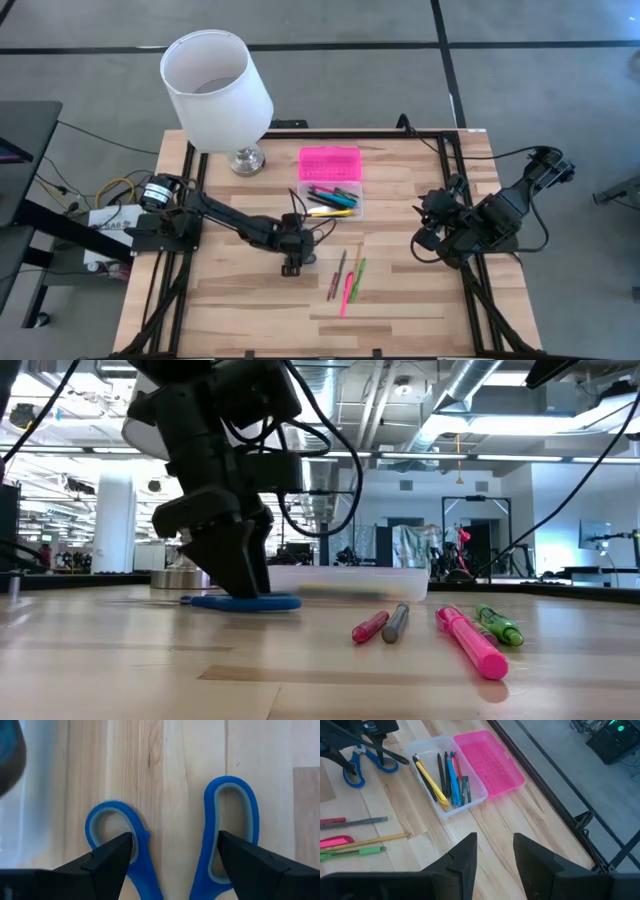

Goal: Pick & place school supplies into a supply box
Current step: Put the blue scissors into the pink supply box

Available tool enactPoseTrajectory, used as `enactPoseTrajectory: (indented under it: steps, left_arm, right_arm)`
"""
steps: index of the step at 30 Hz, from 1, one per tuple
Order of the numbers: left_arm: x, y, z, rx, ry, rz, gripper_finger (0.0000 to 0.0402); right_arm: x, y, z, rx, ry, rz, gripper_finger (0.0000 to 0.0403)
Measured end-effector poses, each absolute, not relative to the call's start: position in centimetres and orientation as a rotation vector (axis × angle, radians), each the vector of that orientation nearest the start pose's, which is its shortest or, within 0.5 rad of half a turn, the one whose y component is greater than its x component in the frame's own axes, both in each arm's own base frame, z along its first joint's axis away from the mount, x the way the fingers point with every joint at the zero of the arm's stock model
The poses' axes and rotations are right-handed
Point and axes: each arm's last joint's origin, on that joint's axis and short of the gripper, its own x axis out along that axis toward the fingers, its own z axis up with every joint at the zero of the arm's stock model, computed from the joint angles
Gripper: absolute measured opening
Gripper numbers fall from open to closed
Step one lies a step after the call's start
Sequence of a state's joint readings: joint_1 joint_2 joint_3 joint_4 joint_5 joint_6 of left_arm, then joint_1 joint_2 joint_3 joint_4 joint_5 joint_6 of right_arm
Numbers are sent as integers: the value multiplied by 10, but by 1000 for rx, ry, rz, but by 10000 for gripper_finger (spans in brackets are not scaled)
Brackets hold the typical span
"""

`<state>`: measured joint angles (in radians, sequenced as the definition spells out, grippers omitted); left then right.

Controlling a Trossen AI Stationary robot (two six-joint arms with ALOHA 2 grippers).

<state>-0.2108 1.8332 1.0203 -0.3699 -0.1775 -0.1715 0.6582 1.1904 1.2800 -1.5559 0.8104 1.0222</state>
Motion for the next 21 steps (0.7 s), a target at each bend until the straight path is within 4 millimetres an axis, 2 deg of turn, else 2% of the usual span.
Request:
enactPoseTrajectory:
  steps: [8, 17, 21]
  left_arm:
    - [330, -61, 132, -8, 1195, 25, 282]
    - [329, -62, 132, -27, 1204, -12, 188]
    - [329, -62, 131, -32, 1205, -12, 161]
  right_arm:
    - [149, 88, 343, -42, 837, -606, 121]
    - [147, 92, 343, -19, 826, -594, 121]
    - [147, 93, 343, -22, 825, -584, 121]
